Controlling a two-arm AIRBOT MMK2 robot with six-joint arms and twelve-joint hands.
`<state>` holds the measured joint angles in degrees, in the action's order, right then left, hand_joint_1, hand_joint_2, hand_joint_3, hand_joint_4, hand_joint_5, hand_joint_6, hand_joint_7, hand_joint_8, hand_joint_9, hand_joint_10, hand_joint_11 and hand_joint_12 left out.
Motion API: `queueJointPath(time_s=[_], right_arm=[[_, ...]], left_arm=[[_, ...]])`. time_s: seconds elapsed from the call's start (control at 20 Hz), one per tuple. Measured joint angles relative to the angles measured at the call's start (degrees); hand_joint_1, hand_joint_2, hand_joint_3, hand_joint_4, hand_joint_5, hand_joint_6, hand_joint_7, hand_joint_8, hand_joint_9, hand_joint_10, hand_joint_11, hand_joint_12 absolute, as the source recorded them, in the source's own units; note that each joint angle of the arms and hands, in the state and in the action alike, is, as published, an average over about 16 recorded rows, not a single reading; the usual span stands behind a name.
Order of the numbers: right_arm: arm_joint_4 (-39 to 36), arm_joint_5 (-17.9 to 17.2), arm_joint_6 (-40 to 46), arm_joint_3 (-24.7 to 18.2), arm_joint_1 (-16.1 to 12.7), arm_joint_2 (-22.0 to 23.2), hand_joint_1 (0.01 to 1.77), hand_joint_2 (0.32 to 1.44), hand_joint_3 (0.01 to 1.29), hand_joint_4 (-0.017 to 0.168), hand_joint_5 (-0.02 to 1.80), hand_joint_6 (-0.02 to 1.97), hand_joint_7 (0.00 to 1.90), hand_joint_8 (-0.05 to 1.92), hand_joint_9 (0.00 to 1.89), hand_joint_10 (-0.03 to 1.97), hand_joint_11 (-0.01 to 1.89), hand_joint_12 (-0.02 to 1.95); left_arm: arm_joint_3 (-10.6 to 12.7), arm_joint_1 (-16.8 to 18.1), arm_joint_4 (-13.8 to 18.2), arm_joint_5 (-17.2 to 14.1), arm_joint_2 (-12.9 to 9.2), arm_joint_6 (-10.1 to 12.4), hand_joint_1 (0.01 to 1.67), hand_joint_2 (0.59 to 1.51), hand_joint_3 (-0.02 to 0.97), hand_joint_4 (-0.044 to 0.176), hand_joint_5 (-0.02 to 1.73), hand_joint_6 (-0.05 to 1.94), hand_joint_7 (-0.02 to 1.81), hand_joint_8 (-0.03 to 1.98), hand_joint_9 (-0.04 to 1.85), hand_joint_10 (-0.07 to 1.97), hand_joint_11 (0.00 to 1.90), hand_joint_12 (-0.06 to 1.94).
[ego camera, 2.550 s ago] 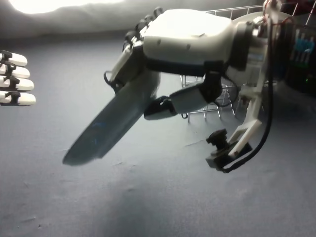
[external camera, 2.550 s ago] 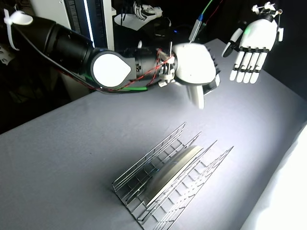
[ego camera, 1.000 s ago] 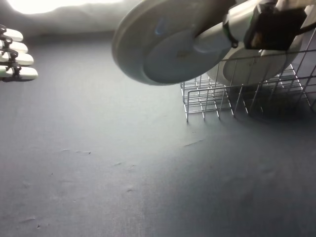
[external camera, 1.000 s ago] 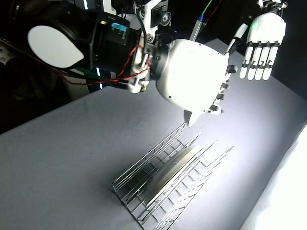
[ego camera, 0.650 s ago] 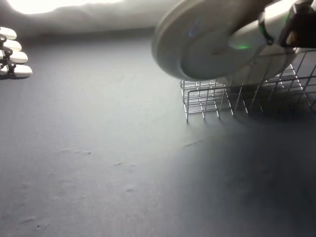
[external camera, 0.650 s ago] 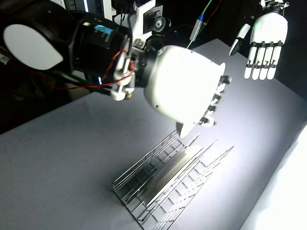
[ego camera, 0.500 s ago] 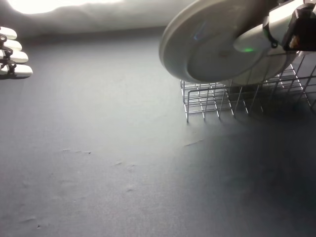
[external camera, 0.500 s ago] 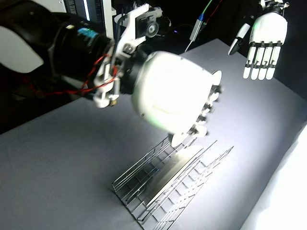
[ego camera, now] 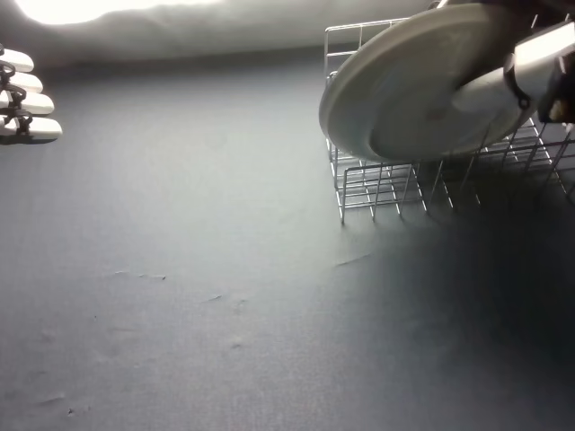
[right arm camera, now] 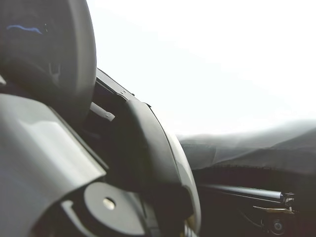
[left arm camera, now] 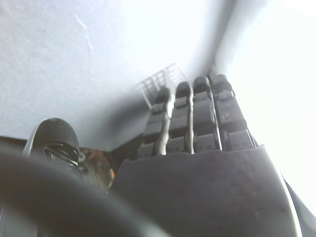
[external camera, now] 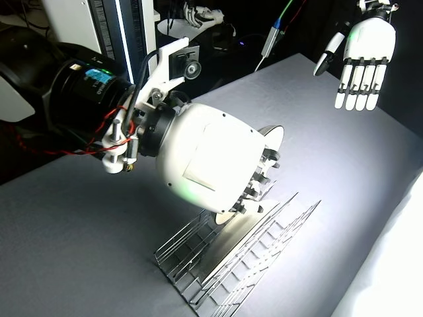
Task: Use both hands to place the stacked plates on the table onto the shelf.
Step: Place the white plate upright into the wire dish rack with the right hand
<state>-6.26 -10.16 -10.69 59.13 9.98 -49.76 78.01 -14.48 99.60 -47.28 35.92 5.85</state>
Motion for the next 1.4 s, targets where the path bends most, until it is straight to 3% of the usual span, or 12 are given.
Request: queueJointPath(time_s=[0.9,1.25,1.4], right_arm=[[-3.6,-7.2,-0.6,0.3,7.9,1.7,1.37,0.98,0.01,-0.004,0.98,0.83,1.07,0.67,1.00,1.03,0.77,1.14],[-4.8,-8.3,-1.5,0.7,9.7,2.1,1.37,0.97,0.01,-0.004,0.98,0.82,1.07,0.67,1.01,1.03,0.77,1.14],[-5.2,-8.4,-1.9,1.0,10.1,2.1,1.36,0.98,0.01,-0.004,0.97,0.84,1.06,0.66,0.99,0.94,0.75,1.14]], left_arm=[[0.1,0.0,0.0,-0.2,0.0,0.4,0.02,1.198,0.016,0.003,0.02,0.01,0.02,0.02,0.02,0.01,0.01,0.00],[0.2,0.0,0.0,-0.3,0.0,0.5,0.02,1.198,0.015,0.003,0.02,0.01,0.02,0.02,0.02,0.01,0.01,0.00],[0.2,0.0,0.0,-0.3,0.0,0.5,0.02,1.198,0.015,0.003,0.02,0.01,0.02,0.02,0.02,0.01,0.01,0.00]])
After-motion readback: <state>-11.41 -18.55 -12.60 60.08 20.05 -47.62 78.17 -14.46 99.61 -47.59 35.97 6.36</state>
